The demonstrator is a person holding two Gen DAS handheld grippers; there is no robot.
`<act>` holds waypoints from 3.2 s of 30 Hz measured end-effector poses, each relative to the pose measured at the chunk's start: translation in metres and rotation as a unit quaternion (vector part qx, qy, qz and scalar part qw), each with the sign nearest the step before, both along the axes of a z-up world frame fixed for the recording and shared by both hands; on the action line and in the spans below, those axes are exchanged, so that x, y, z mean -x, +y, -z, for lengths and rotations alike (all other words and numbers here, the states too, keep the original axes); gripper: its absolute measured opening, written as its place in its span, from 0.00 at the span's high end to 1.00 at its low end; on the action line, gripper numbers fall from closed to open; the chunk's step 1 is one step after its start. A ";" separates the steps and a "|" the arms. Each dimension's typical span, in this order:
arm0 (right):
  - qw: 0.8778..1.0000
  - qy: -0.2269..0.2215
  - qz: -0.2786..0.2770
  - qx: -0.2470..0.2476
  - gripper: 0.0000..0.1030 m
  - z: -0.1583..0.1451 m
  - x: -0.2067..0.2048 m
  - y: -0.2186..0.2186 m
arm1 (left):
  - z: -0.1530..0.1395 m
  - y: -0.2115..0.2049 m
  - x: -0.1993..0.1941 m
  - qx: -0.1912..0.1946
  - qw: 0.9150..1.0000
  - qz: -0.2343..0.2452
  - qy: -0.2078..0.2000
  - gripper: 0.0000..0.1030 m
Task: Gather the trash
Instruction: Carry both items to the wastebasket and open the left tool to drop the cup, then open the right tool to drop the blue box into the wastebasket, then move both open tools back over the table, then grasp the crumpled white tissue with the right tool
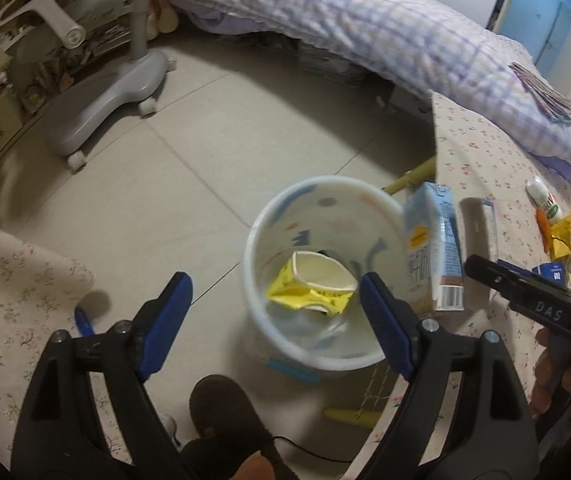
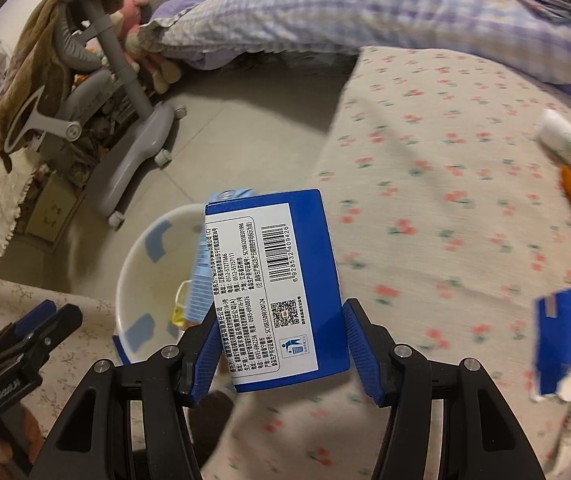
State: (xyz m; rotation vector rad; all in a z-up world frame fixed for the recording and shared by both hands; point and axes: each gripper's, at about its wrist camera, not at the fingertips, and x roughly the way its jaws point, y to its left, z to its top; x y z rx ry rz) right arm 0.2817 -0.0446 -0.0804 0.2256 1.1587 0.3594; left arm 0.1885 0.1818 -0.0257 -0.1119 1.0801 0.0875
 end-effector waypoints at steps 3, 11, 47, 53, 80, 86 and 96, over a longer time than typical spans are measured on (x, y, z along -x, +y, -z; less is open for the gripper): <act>1.000 0.000 -0.015 -0.014 0.43 0.004 -0.003 0.021 | 0.001 0.013 0.001 0.008 1.000 -0.018 0.006 0.17; 0.999 0.001 -0.035 -0.032 0.29 0.008 -0.001 0.050 | 0.005 0.028 0.005 -0.002 0.999 -0.033 0.008 0.16; 0.990 -0.041 0.105 0.089 0.18 -0.051 0.071 -0.172 | -0.021 -0.099 0.020 0.035 0.994 0.101 -0.007 0.02; 0.986 -0.010 0.127 0.106 0.18 -0.039 0.078 -0.210 | -0.020 -0.123 0.019 0.034 0.992 0.122 -0.001 0.02; 0.986 0.072 0.130 0.069 0.80 -0.006 0.075 -0.231 | -0.010 -0.174 0.024 0.015 0.985 0.174 0.010 0.02; 0.985 0.040 0.153 0.070 0.80 -0.030 0.089 -0.257 | 0.000 -0.223 0.018 -0.003 0.973 0.232 0.006 0.02; 0.976 0.046 0.193 0.090 0.80 -0.028 0.110 -0.318 | 0.024 -0.309 0.005 -0.025 0.951 0.307 -0.002 0.02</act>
